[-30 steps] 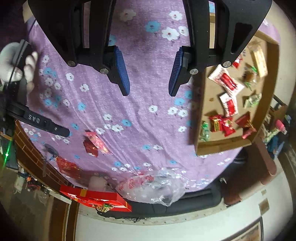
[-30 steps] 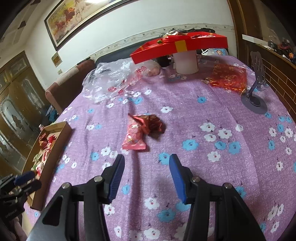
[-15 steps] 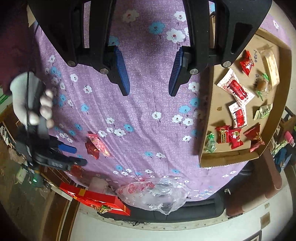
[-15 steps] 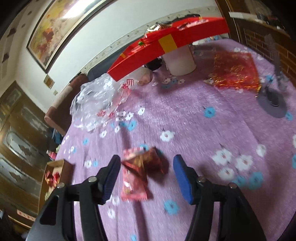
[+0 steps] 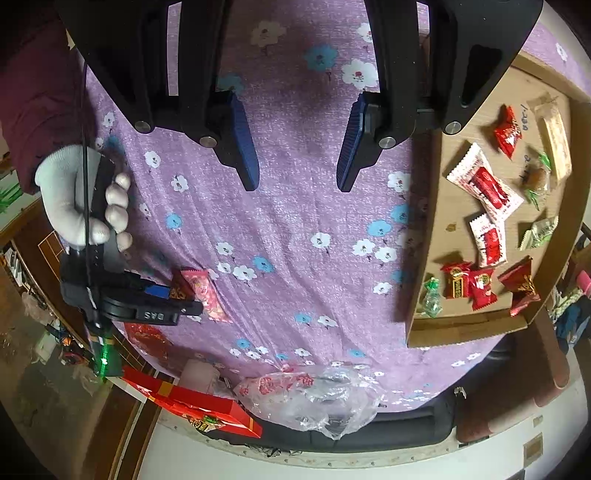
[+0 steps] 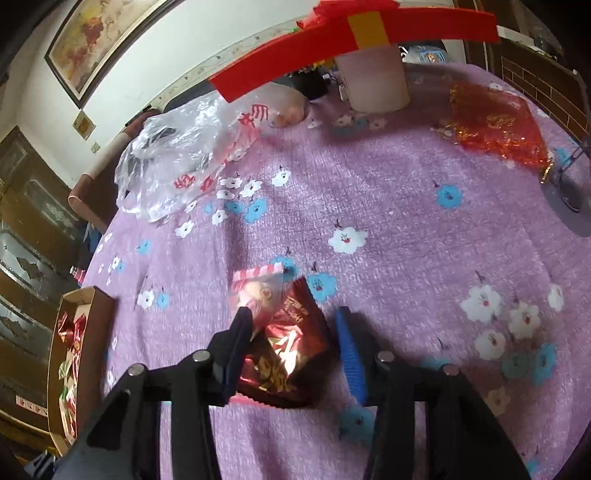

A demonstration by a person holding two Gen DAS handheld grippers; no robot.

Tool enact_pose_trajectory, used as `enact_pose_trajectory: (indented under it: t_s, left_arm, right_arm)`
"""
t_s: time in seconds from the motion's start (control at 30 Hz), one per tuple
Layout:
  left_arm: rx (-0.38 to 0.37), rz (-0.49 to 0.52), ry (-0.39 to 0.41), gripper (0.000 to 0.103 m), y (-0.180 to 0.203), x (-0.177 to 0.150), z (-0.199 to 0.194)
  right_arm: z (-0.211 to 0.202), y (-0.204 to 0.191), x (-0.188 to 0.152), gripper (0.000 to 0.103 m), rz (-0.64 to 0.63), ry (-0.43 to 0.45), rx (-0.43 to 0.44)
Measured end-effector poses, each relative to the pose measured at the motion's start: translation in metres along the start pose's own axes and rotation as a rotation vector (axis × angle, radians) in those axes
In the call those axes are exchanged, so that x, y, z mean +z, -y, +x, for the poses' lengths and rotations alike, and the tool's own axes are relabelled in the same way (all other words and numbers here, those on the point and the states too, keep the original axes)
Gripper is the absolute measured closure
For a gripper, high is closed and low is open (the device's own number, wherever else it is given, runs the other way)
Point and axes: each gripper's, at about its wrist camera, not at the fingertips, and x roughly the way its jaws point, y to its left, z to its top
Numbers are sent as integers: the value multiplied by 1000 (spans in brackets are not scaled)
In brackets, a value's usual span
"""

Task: Organize snacks
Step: 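Grasp the dark red foil candy with the right tool, then grasp the pink My Melody candy with the left tool while the right tool holds the foil candy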

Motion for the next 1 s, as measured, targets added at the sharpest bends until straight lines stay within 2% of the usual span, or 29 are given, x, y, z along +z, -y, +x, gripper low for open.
enact_pose_trajectory:
  t_s: [0.13,0.3,0.37,0.53,0.73,0.83,1.0]
  left_arm:
    - [-41,-15,-20,61,-1,2,4]
    - [-163,-34,-24,61,3,13,8]
    - [-216,-21,-22,61,10,19,11]
    - [-214,36,-46,61,37,46,25]
    - [-284,-5,-106,61,61,89,64]
    - [-280,4,-101,61,72,110,86]
    - [-272,56,-96,61,93,128,111]
  right_arm:
    - [-19,8,-13,67,-14,23,6]
    - [-40,21,-30,67,-69,71,-178]
    - [-45,30,-32,63,-47,89,-190]
    - [-58,57,-35,51,37,162,-104]
    - [-70,76,-38,51,125,205,-40]
    - [-72,79,-36,51,147,210,-25]
    - [-73,84,-35,51,179,201,0]
